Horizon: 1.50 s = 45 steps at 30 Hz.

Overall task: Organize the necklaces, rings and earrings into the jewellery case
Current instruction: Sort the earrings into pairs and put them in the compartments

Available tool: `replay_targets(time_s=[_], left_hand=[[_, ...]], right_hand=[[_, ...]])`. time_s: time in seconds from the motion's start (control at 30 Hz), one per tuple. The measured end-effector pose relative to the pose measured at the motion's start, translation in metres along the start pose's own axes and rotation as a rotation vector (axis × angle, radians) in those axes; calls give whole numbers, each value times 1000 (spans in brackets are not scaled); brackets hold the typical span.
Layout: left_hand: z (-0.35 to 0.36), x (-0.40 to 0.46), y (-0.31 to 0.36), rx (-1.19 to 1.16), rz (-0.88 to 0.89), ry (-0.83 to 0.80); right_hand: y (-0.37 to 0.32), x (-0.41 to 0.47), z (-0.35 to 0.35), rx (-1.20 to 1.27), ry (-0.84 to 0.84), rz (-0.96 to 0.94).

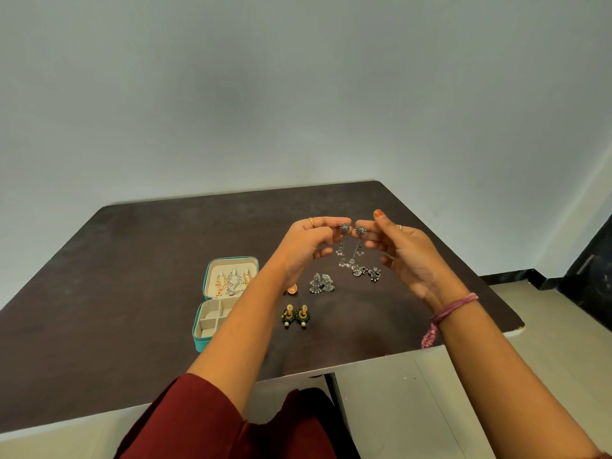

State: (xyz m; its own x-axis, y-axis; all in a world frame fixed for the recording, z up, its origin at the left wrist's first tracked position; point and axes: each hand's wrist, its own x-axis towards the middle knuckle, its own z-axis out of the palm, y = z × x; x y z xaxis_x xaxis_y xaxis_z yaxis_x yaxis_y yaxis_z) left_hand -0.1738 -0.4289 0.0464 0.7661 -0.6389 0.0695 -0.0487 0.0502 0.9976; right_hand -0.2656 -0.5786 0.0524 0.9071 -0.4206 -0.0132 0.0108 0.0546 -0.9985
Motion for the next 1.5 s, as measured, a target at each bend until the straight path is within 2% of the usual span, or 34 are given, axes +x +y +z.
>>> replay_targets(time_s=[0.27, 0.67, 1.03, 1.27, 1.5], left_hand=[[-7, -7, 3, 38, 3, 9], [-19, -15, 6, 230, 10, 46], [-17, -36, -10, 342, -97, 31], [-13, -48, -27, 339, -170, 21], [-10, -50, -39, 388, -170, 17]], right_hand=[[-6, -7, 5, -30, -12, 24], [-3, -12, 10, -122, -35, -8], [19, -19, 12, -302, -66, -23], [34, -28, 10, -372, -112, -21], [52, -28, 5, -418, -226, -105]])
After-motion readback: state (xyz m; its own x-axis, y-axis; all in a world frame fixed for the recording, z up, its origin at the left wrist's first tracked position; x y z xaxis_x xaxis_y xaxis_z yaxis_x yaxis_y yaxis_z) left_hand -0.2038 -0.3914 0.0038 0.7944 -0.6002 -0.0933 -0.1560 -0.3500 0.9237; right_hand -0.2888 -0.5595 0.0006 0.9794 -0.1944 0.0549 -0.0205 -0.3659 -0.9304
